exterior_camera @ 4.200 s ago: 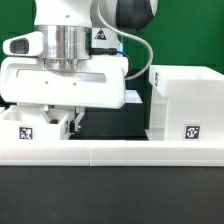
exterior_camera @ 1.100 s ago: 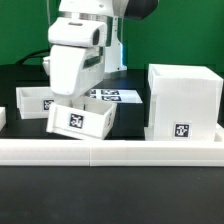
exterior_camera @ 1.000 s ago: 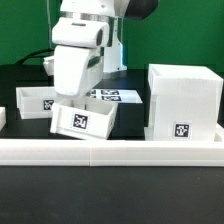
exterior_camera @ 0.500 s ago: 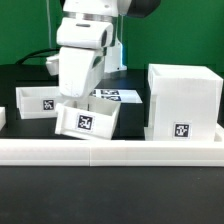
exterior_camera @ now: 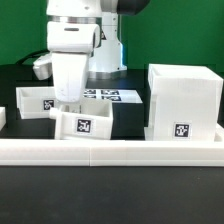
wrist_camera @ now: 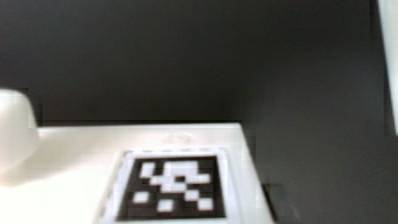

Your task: Assemble drawer

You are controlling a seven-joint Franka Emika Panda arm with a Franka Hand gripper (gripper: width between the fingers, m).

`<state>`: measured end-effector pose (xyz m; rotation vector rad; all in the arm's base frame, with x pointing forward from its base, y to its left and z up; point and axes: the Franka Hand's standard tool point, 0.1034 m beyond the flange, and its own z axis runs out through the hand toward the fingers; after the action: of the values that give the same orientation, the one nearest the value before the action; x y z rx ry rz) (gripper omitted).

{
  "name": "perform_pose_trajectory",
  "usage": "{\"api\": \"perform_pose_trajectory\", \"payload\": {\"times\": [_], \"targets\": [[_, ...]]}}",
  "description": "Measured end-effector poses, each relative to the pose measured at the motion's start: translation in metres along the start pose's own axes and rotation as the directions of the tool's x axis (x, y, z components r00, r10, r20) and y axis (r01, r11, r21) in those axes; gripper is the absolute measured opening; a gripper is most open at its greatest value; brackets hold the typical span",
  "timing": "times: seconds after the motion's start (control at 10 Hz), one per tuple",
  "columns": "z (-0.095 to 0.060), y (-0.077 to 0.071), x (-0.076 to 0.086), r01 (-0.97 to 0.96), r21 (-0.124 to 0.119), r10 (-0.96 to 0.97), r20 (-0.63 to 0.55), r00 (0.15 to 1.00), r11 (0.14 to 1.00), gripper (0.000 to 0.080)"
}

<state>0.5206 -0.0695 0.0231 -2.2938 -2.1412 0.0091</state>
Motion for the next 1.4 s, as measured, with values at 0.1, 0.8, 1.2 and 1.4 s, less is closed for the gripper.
{"api": "perform_pose_trajectory", "payload": {"times": [0.1, 0.8, 1.2, 1.4], "targets": [[0.002, -0.002, 0.011, 0.006, 0.009, -0.006, -0.006, 1.000, 1.000, 0.0044], [0.006, 0.000, 0.032, -0.086, 0.022, 0.086, -0.018, 0.996, 0.996, 0.0044], [0.004, 0.004, 0.058, -0.081, -0.014, 0.080, -0.039, 0.996, 0.997, 0.0044], [0.005, 0.005, 0.058, -0.090, -0.026, 0.089, -0.042, 0.995, 0.996, 0.0044]]}}
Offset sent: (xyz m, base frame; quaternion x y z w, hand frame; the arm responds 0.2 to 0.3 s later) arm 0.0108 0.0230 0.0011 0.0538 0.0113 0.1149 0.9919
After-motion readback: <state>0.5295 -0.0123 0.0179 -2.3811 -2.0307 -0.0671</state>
